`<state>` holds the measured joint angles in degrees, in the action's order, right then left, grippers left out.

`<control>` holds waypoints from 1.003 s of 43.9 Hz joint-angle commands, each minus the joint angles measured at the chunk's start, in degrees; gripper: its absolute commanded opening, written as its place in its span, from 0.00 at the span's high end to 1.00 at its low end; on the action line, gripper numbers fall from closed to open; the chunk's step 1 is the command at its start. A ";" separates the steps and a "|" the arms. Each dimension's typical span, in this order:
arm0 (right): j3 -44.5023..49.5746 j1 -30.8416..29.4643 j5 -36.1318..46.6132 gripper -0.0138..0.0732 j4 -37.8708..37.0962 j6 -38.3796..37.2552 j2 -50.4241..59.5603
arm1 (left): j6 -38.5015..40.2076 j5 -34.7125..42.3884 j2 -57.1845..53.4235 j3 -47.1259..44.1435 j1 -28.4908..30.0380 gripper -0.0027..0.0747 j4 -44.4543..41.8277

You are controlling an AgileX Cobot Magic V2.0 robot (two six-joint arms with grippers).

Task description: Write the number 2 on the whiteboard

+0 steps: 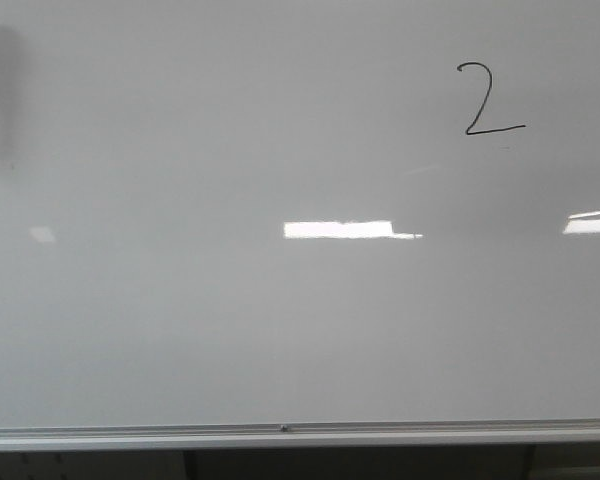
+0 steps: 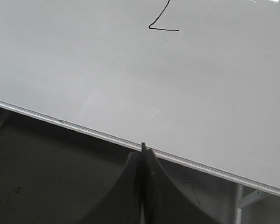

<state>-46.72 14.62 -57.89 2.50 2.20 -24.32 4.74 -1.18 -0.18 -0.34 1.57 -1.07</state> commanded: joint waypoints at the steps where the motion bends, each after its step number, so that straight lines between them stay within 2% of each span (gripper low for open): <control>1: -1.52 0.15 4.11 0.92 -0.16 -0.01 -0.63 | -0.19 4.89 -1.62 -1.92 -0.39 0.99 -0.24; 38: -1.52 0.15 4.14 0.92 -0.16 -0.01 -0.63 | -0.19 4.89 -1.53 -1.92 -0.70 0.99 -0.24; 44: 2.29 -1.23 6.94 0.92 0.01 -0.01 4.29 | -0.19 4.89 -1.53 -1.92 -0.70 0.99 -0.24</control>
<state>-45.24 14.62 -56.38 2.50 2.20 -22.34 4.53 -1.10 -0.18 -0.34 1.36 -1.29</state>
